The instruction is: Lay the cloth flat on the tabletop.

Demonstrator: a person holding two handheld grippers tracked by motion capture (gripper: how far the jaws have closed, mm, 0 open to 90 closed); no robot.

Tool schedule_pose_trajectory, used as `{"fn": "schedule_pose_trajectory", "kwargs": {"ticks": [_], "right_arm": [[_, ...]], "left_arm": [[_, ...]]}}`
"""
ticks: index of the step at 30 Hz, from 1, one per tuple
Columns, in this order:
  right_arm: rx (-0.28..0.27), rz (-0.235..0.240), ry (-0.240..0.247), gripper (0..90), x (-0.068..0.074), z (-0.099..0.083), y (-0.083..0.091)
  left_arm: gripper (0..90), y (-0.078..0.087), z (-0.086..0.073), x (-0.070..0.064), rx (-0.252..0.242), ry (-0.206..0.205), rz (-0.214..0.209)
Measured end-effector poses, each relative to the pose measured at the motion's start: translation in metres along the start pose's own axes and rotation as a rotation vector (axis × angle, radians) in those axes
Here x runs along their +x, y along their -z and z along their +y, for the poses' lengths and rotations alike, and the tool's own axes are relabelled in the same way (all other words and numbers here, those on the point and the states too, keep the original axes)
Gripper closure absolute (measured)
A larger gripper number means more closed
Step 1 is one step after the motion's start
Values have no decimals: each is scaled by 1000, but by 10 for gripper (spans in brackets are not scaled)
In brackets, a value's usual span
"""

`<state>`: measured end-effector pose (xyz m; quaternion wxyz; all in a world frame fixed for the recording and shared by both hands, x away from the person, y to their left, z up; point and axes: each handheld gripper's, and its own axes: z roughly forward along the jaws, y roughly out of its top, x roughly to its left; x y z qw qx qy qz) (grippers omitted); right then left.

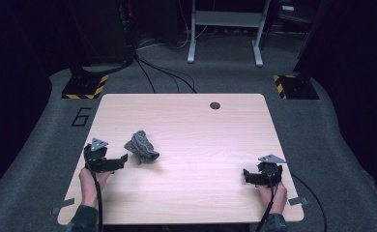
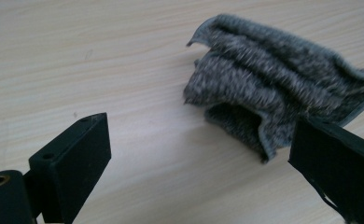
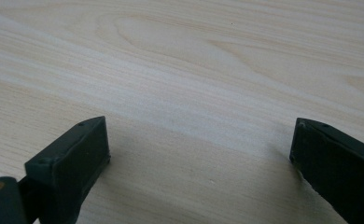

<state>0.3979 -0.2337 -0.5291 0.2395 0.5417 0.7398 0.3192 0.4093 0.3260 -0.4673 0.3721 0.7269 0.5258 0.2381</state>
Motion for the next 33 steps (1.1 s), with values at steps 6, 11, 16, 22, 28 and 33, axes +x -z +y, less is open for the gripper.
{"fn": "schedule_pose_trajectory", "kwargs": {"ticks": [6,11,16,22,28,33], "right_arm": [[-1,1,0,40,0,0,0],[-1,1,0,40,0,0,0],[-1,2,1,43,0,0,0],[-1,2,1,43,0,0,0],[0,0,1,44,0,0,0],[0,3,11,55,-1,0,0]], "left_arm": [[38,-9,17,-12,1,-34,-33],[38,-20,28,-19,7,-39,-63],[34,-31,35,-26,15,-43,-102],[41,-51,36,-31,95,-95,-109],[144,-69,27,-38,141,-114,-128],[249,-77,18,-42,158,-115,-158]]}}
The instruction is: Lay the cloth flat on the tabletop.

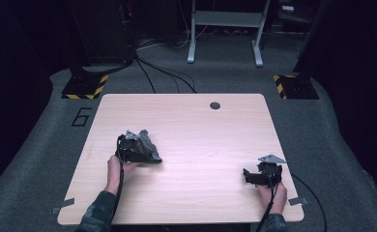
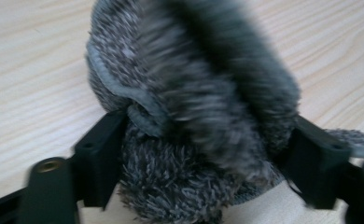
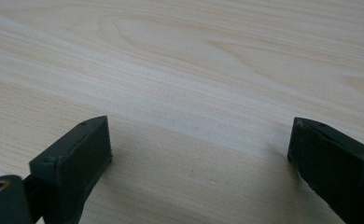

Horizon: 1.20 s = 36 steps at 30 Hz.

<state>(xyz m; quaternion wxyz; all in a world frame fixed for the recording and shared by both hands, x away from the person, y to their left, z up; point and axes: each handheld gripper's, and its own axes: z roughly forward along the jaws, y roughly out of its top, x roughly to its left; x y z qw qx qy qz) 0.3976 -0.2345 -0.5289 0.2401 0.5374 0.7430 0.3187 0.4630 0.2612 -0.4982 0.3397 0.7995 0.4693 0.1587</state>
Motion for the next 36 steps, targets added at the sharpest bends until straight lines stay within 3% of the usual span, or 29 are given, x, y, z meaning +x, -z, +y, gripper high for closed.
{"fn": "schedule_pose_trajectory", "kwargs": {"ticks": [6,9,12,15,25,36], "right_arm": [[-4,2,-8,60,0,0,0],[-3,3,2,60,0,0,0],[-5,4,-6,61,0,0,0],[-4,5,-10,62,0,0,-1],[-5,5,-11,64,0,0,0],[-6,4,-11,65,0,0,0]], "left_arm": [[509,-2,-5,0,-36,25,-15],[596,-2,-7,2,-51,32,-24],[652,0,-7,1,-72,41,-8],[666,8,-5,-1,-97,28,15],[666,32,5,-13,-144,16,6],[658,49,20,-49,-176,-62,-8]]}}
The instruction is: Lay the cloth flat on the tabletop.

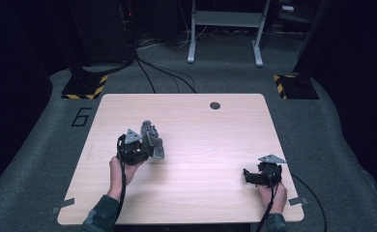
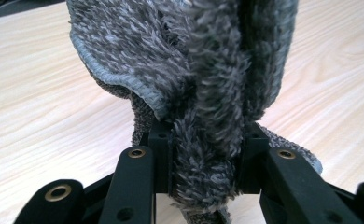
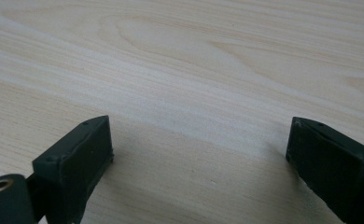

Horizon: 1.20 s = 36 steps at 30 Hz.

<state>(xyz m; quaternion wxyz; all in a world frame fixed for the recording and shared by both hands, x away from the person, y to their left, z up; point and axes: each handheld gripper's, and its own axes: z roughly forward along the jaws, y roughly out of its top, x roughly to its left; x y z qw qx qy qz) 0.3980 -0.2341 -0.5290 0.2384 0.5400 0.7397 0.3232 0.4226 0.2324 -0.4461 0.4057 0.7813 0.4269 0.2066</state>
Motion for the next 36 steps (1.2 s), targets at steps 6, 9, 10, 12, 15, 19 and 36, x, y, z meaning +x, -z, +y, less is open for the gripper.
{"fn": "schedule_pose_trajectory", "kwargs": {"ticks": [6,9,10,12,15,19,36], "right_arm": [[-1,0,1,65,0,0,0],[0,0,0,65,0,0,0],[0,0,0,65,0,0,0],[-1,3,0,65,0,0,0],[0,0,0,65,0,0,0],[0,3,2,65,0,0,0],[0,1,0,66,0,0,0]], "left_arm": [[656,-3,3,-15,8,-12,-14],[654,-5,2,-21,14,-10,-20],[653,-7,1,-24,18,-12,-25],[650,-10,0,-28,24,-8,-33],[645,-16,-2,-37,38,-7,-49],[641,-26,-6,-49,58,-6,-78],[444,-67,-16,-93,135,12,-120]]}}
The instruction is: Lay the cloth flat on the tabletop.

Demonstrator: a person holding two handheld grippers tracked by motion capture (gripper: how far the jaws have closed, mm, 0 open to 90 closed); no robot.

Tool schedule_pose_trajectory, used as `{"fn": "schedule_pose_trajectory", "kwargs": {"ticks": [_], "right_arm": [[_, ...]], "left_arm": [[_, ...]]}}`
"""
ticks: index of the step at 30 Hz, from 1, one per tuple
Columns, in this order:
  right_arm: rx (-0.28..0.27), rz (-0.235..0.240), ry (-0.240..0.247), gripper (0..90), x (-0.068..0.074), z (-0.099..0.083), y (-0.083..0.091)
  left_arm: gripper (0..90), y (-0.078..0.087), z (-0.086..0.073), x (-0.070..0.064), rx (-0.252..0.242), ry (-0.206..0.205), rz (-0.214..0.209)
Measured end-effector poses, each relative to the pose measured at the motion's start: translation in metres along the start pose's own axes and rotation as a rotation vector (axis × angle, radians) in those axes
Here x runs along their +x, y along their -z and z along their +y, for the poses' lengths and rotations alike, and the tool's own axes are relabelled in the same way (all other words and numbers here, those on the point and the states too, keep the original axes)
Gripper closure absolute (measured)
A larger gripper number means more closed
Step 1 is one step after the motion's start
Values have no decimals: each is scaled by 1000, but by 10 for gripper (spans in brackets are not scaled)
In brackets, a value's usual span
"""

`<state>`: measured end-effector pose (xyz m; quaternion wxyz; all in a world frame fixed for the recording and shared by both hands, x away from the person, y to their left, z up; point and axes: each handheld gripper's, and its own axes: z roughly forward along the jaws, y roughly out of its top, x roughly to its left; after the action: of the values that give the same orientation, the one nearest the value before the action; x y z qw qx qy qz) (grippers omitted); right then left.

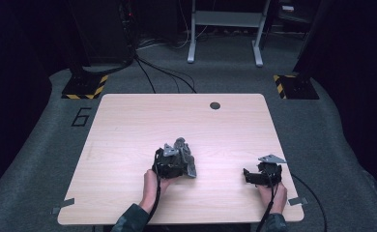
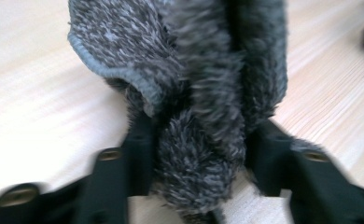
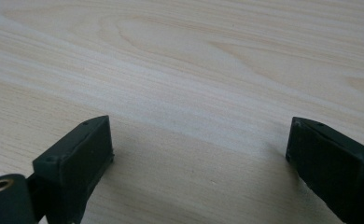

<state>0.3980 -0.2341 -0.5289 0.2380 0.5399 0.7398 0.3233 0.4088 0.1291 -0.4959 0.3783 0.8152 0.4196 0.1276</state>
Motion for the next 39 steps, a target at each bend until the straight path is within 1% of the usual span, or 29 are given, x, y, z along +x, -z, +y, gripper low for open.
{"fn": "schedule_pose_trajectory", "kwargs": {"ticks": [1,2,3,4,5,9,11,12,13,14,15,16,17,18,20,22,23,24,25,26,29,30,31,32,33,34,37,38,39], "right_arm": [[1,1,0,66,0,0,0],[4,2,-2,66,-1,0,0],[3,3,-3,66,-1,0,0],[3,2,-3,66,-1,0,0],[4,2,-3,66,-1,0,0],[9,7,-8,66,-1,0,0],[18,10,8,66,-2,1,0],[21,15,2,72,-1,2,0],[37,25,0,82,-1,3,1],[30,56,-15,86,1,3,3],[26,81,-31,94,4,4,3],[25,115,-30,114,10,5,6],[15,133,-33,118,16,6,8],[8,163,-21,122,26,10,12],[-10,199,6,131,41,16,17],[-23,251,42,143,60,25,23],[-29,268,70,145,70,29,25],[-21,288,98,148,81,34,28],[-24,305,112,149,88,37,29],[-28,332,126,154,98,40,32],[-34,379,162,167,118,47,34],[-38,395,177,175,126,49,35],[-41,410,186,191,131,50,36],[-41,414,193,204,136,51,35],[-39,421,215,232,142,52,33],[-31,421,224,260,147,53,32],[11,414,297,379,162,55,21],[23,415,314,454,166,55,17],[37,400,322,521,169,55,13]], "left_arm": [[391,-1,-1,-2,1,2,-2],[341,0,-1,-4,1,-13,-3],[297,2,-1,-5,-10,-9,-5],[264,6,0,-4,-12,-22,-10],[239,10,1,-5,-28,-16,-8],[199,30,2,2,-54,-22,-24],[197,39,0,5,-66,-12,-30],[194,43,-1,7,-71,-6,-40],[190,48,-3,11,-78,-2,-44],[189,51,-4,13,-75,-8,-40],[189,54,-7,17,-84,0,-46],[190,56,-9,20,-88,15,-43],[191,58,-12,25,-84,20,-35],[194,58,-14,29,-86,30,-37],[202,58,-18,36,-75,49,-37],[223,56,-21,43,-66,57,-34],[233,54,-23,47,-58,68,-35],[242,53,-25,50,-59,74,-37],[248,52,-26,54,-52,91,-45],[257,51,-27,56,-51,93,-47],[276,47,-30,64,-49,131,-85],[288,47,-30,64,-49,131,-85],[305,44,-31,67,-50,141,-102],[316,42,-30,70,-43,146,-129],[335,41,-30,71,-47,149,-136],[345,39,-29,72,-48,152,-144],[412,32,-28,76,-35,162,-171],[458,30,-28,77,-29,164,-174],[500,27,-28,76,-21,165,-176]]}}
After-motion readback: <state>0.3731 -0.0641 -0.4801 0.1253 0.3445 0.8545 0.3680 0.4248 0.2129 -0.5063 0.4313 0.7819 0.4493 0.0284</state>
